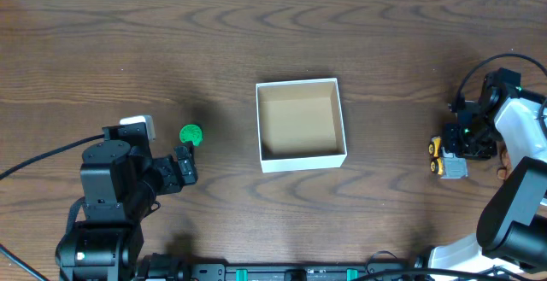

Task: Pack container
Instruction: 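Reach the right gripper to the yellow-blue toy truck and grasp it, then carry the truck into the white box and open the right gripper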

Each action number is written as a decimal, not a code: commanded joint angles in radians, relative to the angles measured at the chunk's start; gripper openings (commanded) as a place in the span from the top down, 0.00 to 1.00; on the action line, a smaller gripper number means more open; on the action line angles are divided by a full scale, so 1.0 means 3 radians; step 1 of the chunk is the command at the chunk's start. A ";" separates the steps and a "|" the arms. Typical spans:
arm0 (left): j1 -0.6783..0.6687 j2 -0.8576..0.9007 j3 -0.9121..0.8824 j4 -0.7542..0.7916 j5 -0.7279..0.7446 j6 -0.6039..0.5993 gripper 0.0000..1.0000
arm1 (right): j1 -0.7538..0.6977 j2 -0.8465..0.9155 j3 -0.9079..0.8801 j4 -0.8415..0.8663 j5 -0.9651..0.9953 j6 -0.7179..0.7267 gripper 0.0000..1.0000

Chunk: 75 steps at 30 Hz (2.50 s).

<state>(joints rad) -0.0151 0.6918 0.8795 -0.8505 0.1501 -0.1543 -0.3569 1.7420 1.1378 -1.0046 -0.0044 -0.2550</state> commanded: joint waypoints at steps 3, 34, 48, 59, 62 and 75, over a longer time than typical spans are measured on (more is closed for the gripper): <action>-0.0008 -0.0004 0.0048 -0.0004 -0.0004 -0.0015 0.02 | -0.0015 0.0015 0.0006 0.0008 0.0001 0.0053 0.62; -0.0008 -0.0003 0.0047 -0.0006 -0.0005 -0.0015 0.02 | 0.2112 -0.0885 0.1605 -0.0303 0.0017 0.1698 0.99; -0.0008 -0.0003 0.0047 -0.0008 -0.0005 -0.0015 0.02 | 0.3194 0.0058 0.1600 -0.0014 0.0448 0.2578 0.99; -0.0008 -0.0003 0.0046 -0.0058 -0.0005 -0.0014 0.02 | 0.3195 0.0607 0.1598 -0.0058 0.0679 0.2962 0.98; -0.0008 -0.0003 0.0046 -0.0072 -0.0006 -0.0014 0.02 | 0.3195 0.0707 0.1598 0.0099 0.0690 0.2841 0.94; -0.0008 -0.0003 0.0046 -0.0106 -0.0043 -0.0013 0.02 | 0.3190 0.0828 0.1592 -0.0132 0.0731 0.3031 0.97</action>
<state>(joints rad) -0.0151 0.6918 0.8795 -0.8803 0.1497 -0.1543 0.5999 1.9923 1.6104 -1.0367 0.1802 0.6209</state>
